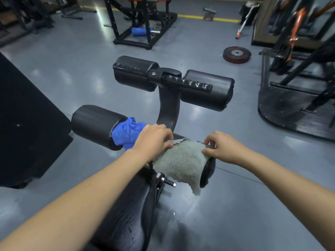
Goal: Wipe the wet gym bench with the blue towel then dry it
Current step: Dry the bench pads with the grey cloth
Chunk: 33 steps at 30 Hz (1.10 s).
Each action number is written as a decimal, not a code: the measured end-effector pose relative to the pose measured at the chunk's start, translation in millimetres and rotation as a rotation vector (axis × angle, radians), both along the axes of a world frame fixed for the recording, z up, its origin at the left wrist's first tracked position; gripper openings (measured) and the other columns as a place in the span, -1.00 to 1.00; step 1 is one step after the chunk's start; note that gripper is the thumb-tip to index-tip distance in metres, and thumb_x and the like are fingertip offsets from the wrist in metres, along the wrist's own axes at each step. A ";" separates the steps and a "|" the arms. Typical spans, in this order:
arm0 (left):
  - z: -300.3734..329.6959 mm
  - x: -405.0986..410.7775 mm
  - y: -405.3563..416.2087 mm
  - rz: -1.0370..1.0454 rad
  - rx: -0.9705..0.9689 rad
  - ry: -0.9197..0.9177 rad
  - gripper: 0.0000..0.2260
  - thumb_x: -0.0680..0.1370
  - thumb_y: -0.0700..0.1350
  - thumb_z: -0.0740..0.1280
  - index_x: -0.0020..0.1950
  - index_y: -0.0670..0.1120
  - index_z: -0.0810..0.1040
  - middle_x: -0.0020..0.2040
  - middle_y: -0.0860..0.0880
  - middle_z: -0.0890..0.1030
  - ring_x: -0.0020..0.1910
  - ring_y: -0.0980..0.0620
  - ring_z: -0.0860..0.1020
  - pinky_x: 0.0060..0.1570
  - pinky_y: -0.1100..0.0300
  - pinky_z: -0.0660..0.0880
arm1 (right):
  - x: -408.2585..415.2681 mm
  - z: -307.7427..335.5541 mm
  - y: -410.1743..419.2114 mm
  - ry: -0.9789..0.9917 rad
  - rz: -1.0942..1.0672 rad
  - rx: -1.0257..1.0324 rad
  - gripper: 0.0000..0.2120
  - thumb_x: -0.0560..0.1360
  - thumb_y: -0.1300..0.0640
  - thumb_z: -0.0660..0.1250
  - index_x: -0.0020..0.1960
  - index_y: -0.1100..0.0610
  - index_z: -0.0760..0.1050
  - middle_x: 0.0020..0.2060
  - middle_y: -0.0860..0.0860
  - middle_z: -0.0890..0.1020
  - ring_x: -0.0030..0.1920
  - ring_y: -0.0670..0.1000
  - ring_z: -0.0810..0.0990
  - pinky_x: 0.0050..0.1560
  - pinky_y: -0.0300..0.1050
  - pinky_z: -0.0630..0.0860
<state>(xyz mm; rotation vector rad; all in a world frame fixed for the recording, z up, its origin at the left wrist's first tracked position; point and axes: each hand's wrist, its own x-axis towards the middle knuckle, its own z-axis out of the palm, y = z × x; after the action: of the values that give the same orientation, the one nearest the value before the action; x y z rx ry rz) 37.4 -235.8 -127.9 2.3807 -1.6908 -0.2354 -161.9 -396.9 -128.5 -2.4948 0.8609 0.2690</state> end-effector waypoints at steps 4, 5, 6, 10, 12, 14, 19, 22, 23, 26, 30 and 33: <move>2.0 -6.5 11.4 0.008 -0.047 0.003 -0.90 0.55 0.06 0.39 -0.05 0.05 0.59 -0.14 0.12 0.50 -0.08 0.04 0.46 0.09 0.14 0.32 | -0.2 0.5 8.3 -0.125 -0.019 0.051 -0.84 0.47 0.12 0.41 -0.19 -0.01 0.45 -0.15 -0.09 0.49 -0.08 0.01 0.51 -0.05 -0.06 0.47; 3.4 -6.9 16.9 0.010 -0.064 0.002 -0.90 0.55 0.05 0.39 -0.06 0.05 0.58 -0.15 0.12 0.49 -0.09 0.04 0.45 0.08 0.13 0.33 | 0.6 2.4 12.3 -0.154 -0.017 0.059 -0.83 0.47 0.14 0.41 -0.21 -0.01 0.44 -0.15 -0.07 0.50 -0.09 0.00 0.50 -0.05 -0.07 0.47; 5.3 -6.8 24.0 0.010 -0.078 -0.006 -0.90 0.55 0.05 0.38 -0.06 0.05 0.58 -0.15 0.12 0.50 -0.10 0.03 0.45 0.07 0.12 0.34 | 1.5 5.6 17.5 -0.186 -0.014 0.065 -0.83 0.47 0.16 0.40 -0.22 -0.01 0.44 -0.15 -0.06 0.51 -0.09 -0.01 0.49 -0.05 -0.07 0.47; 10.7 -4.8 69.2 0.016 -0.097 -0.057 -0.92 0.53 0.04 0.40 -0.07 0.06 0.59 -0.17 0.12 0.52 -0.14 0.03 0.46 0.01 0.11 0.37 | 4.2 17.0 48.2 -0.287 0.010 0.056 -0.87 0.47 0.18 0.37 -0.21 0.05 0.46 -0.21 -0.05 0.56 -0.14 -0.05 0.49 -0.20 -0.18 0.40; 10.6 -4.5 101.3 0.041 -0.115 -0.051 -0.94 0.53 0.02 0.40 -0.09 0.06 0.59 -0.19 0.12 0.52 -0.16 0.03 0.46 -0.04 0.13 0.37 | 4.8 19.4 71.0 -0.316 0.031 0.053 -0.86 0.48 0.19 0.38 -0.21 0.04 0.46 -0.28 -0.08 0.56 -0.21 -0.11 0.49 -0.28 -0.27 0.35; 9.2 -5.6 137.5 0.074 -0.126 -0.047 -0.96 0.52 0.00 0.40 -0.10 0.07 0.58 -0.18 0.11 0.55 -0.14 0.01 0.49 -0.06 0.12 0.38 | 4.9 18.2 98.0 -0.327 0.065 0.047 -0.82 0.48 0.20 0.40 -0.21 0.00 0.46 -0.32 -0.10 0.57 -0.27 -0.12 0.51 -0.29 -0.24 0.39; -10.9 -22.0 238.8 0.170 -0.118 -0.012 -0.97 0.52 -0.05 0.39 -0.10 0.03 0.57 -0.14 0.06 0.58 -0.10 -0.03 0.51 -0.03 0.08 0.42 | 4.0 -9.5 177.9 -0.316 0.171 0.093 -0.80 0.50 0.20 0.42 -0.18 -0.04 0.47 -0.37 -0.08 0.61 -0.31 -0.08 0.55 -0.27 -0.15 0.48; -30.0 -39.8 295.4 0.228 -0.100 0.031 -0.97 0.52 -0.05 0.35 -0.09 0.02 0.57 -0.11 0.05 0.57 -0.07 -0.03 0.52 -0.01 0.07 0.44 | -0.1 -32.6 225.3 -0.297 0.212 0.134 -0.78 0.50 0.19 0.43 -0.19 -0.06 0.46 -0.38 -0.08 0.62 -0.33 -0.07 0.56 -0.22 -0.03 0.54; -36.8 -45.8 312.1 0.244 -0.089 0.053 -0.96 0.53 -0.05 0.34 -0.08 0.02 0.57 -0.10 0.05 0.57 -0.06 -0.02 0.52 -0.02 0.09 0.42 | -2.2 -41.1 239.3 -0.298 0.226 0.145 -0.77 0.50 0.19 0.43 -0.20 -0.07 0.45 -0.38 -0.09 0.63 -0.32 -0.06 0.58 -0.19 -0.01 0.55; -59.2 -65.4 354.8 0.309 -0.079 0.087 -0.95 0.54 -0.03 0.30 -0.08 0.04 0.55 -0.15 0.12 0.56 -0.09 0.03 0.50 -0.12 0.19 0.31 | -11.1 -69.5 274.4 -0.289 0.253 0.195 -0.76 0.50 0.19 0.43 -0.19 -0.09 0.46 -0.31 -0.08 0.65 -0.23 -0.04 0.61 -0.13 -0.01 0.55; -98.9 -88.3 390.7 0.385 -0.050 0.156 -0.94 0.57 -0.05 0.30 -0.04 0.04 0.56 -0.27 0.21 0.43 -0.16 0.11 0.41 -0.16 0.19 0.26 | -23.8 -110.1 303.5 -0.247 0.256 0.257 -0.80 0.52 0.17 0.42 -0.16 -0.09 0.48 -0.27 -0.10 0.65 -0.20 -0.12 0.59 -0.15 -0.22 0.49; -134.7 -93.0 399.7 0.389 -0.024 0.219 -0.93 0.57 -0.05 0.29 -0.03 0.05 0.57 -0.17 0.19 0.55 -0.10 0.10 0.49 -0.07 0.15 0.42 | -25.9 -141.8 311.2 -0.208 0.264 0.281 -0.76 0.52 0.18 0.43 -0.19 -0.11 0.47 -0.30 -0.11 0.64 -0.23 -0.11 0.57 -0.13 -0.15 0.49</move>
<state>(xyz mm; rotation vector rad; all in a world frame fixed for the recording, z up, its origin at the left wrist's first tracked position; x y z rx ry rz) -55.6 163.8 -262.6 2.4979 -1.1045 -0.3886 -187.8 -85.7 -270.3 -2.3163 0.3809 0.1980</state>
